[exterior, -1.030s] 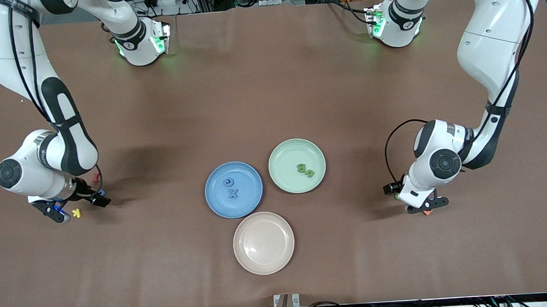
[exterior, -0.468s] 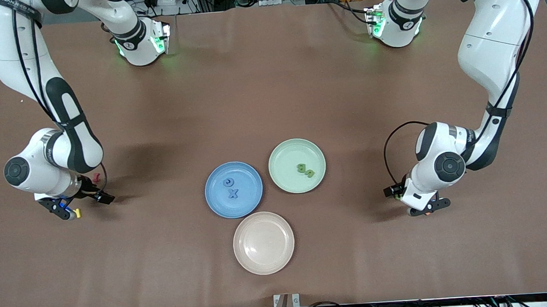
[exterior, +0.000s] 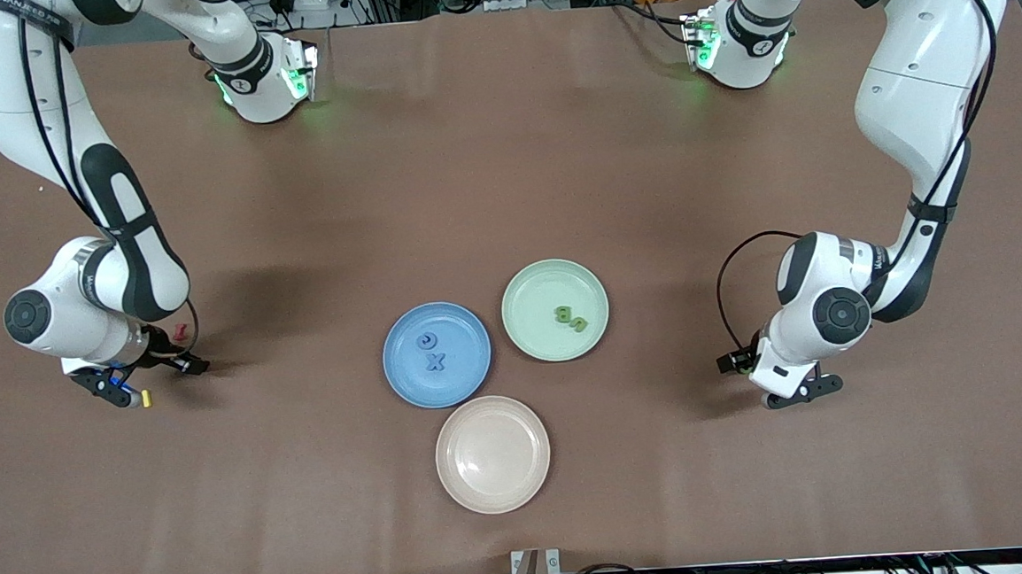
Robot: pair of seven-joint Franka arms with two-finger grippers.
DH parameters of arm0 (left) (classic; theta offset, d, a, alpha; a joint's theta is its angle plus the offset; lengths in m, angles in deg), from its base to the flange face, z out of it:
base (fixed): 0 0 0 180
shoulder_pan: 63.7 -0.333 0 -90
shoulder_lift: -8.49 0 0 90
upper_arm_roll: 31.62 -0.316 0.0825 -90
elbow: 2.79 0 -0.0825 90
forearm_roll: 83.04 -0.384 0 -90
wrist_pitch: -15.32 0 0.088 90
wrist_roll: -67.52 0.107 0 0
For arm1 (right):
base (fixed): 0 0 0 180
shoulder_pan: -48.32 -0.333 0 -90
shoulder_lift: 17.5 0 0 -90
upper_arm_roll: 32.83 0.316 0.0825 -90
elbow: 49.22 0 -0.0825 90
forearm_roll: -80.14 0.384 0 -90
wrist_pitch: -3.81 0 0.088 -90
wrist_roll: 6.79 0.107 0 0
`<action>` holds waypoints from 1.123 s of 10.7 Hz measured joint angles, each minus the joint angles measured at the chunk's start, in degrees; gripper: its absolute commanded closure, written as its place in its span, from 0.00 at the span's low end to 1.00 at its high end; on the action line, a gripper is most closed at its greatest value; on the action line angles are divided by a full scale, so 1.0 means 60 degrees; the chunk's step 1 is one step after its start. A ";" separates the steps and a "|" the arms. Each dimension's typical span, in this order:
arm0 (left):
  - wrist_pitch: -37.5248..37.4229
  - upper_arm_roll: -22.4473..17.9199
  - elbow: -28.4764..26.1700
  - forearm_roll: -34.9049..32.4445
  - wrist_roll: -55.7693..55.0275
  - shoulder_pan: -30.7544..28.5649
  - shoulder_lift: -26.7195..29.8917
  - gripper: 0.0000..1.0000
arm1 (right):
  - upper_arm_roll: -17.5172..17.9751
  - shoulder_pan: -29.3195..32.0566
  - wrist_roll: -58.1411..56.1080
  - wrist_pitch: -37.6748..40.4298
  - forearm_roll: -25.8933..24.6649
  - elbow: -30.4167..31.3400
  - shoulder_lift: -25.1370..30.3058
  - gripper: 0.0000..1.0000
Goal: Sort letters by color into matching plates
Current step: 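Grasp the blue a with the right gripper while the left gripper grasps green P, then place the a on the blue plate while the left gripper drops P on green plate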
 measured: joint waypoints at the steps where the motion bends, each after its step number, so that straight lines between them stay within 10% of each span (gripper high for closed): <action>1: 0.0000 0.0000 0.0023 0.0000 0.0000 0.0000 -0.0010 1.00 | 0.0003 0.0057 -0.0161 0.0000 0.0000 0.0026 0.0020 0.50; 12: 0.0275 0.0202 0.0252 0.0004 -0.0935 0.0174 0.0018 1.00 | 0.0488 0.0681 -0.0731 -0.0238 -0.0069 0.0200 0.0195 0.76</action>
